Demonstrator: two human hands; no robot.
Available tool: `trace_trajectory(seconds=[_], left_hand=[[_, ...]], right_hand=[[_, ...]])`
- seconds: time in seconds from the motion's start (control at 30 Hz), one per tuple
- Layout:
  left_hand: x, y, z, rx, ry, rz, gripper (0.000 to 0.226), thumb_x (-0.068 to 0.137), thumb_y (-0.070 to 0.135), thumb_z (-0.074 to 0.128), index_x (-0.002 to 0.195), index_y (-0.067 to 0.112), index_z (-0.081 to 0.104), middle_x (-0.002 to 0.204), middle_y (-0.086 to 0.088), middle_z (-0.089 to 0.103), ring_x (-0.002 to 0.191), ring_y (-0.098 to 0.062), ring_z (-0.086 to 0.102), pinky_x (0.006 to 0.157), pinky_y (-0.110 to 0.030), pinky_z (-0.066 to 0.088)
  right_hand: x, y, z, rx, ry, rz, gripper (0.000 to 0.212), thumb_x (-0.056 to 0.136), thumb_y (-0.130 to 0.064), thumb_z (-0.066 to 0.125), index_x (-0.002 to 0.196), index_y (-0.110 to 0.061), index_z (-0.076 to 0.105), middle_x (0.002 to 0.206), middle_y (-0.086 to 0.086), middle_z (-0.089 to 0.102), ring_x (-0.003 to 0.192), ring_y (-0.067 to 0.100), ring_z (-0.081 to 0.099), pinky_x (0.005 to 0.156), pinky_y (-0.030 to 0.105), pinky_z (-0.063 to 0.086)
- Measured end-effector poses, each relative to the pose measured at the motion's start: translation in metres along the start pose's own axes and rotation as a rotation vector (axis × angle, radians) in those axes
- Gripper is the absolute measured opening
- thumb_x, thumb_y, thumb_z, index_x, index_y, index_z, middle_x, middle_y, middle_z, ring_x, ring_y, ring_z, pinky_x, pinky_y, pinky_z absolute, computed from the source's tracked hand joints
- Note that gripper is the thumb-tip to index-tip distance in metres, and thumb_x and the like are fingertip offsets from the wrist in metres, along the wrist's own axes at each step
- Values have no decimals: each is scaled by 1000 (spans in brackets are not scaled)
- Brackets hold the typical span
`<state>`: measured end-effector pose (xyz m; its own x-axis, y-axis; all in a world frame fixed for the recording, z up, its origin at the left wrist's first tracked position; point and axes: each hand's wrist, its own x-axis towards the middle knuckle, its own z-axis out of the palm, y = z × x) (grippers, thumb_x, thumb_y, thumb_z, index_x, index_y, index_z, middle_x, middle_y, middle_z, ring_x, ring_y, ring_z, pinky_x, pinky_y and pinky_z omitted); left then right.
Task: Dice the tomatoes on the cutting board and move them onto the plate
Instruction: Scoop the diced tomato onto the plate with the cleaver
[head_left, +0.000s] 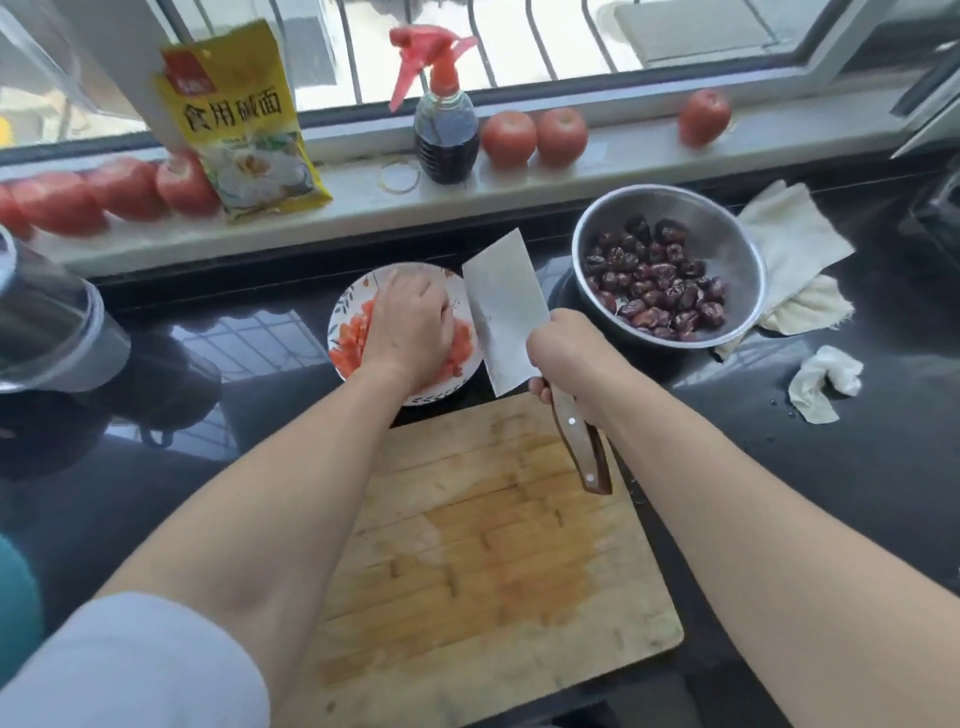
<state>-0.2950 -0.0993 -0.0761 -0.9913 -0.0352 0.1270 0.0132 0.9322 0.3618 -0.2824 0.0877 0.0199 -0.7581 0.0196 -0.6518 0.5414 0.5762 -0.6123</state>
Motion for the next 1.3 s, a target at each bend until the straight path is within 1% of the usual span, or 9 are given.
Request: trace_trajectory(seconds=[0.13,0.27,0.37,0.5,0.7,0.87,1.07,1.2,1.3], left_hand=[[-8,17,-18,-135,104,-30,22,101,16,47,94,13,68,94,-2,69,98,-24,61,128,-44,17],[-15,25,-43,-190,-121,-200,44,111,25,33,153,20,46,154,-3,52,149,-22,36,129,-49,-2],[-29,14,-56,-23,-305,-185,55,110,35,35,163,25,28,172,-7,21,159,-31,10,128,-52,4],[-97,11,-99,-491,-24,-446,42,105,35,49,144,23,59,143,1,60,133,-17,53,115,-42,42],[-273,-36,-131,-712,172,-1148,22,102,22,52,103,30,72,106,0,76,94,-21,72,91,-52,61],[-301,-67,-122,-663,-111,-932,33,93,29,71,125,30,70,120,8,70,95,-10,72,82,-30,59],[-280,-79,-106,-434,-227,-722,45,101,14,49,144,24,57,129,-2,51,115,-23,56,94,-31,42],[-278,-88,-96,-454,-203,-658,29,97,9,58,110,27,76,111,3,60,114,-19,56,89,-27,41],[-280,-89,-93,-450,-168,-639,18,98,14,66,104,23,80,108,4,65,103,-13,54,86,-24,38]], right_hand=[[-20,17,-15,-45,32,-88,30,79,-13,39,105,-16,55,85,13,65,72,31,69,54,31,48],[-23,28,-7,-46,71,-165,25,83,-27,45,105,-20,54,94,5,63,76,22,63,58,31,47],[-22,35,5,-90,65,-178,16,85,-26,46,98,-25,55,96,3,64,78,24,65,63,42,57],[-50,65,17,5,5,-179,15,81,-34,48,92,-29,57,86,1,69,56,24,66,51,48,55],[-123,143,52,34,-205,-69,11,102,-26,48,104,-21,57,87,12,68,48,20,55,47,32,42],[-147,163,116,15,-139,-32,9,101,-23,51,99,-17,58,88,15,67,47,23,58,47,34,43],[-169,152,190,13,-68,-27,13,99,-27,47,95,-17,55,93,9,64,52,22,63,45,28,43],[-170,142,240,-17,-66,-33,18,94,-36,45,97,-22,54,95,6,64,66,25,68,49,32,52],[-171,140,267,15,-77,-31,26,91,-45,44,107,-27,55,103,4,65,87,31,68,69,42,60]])
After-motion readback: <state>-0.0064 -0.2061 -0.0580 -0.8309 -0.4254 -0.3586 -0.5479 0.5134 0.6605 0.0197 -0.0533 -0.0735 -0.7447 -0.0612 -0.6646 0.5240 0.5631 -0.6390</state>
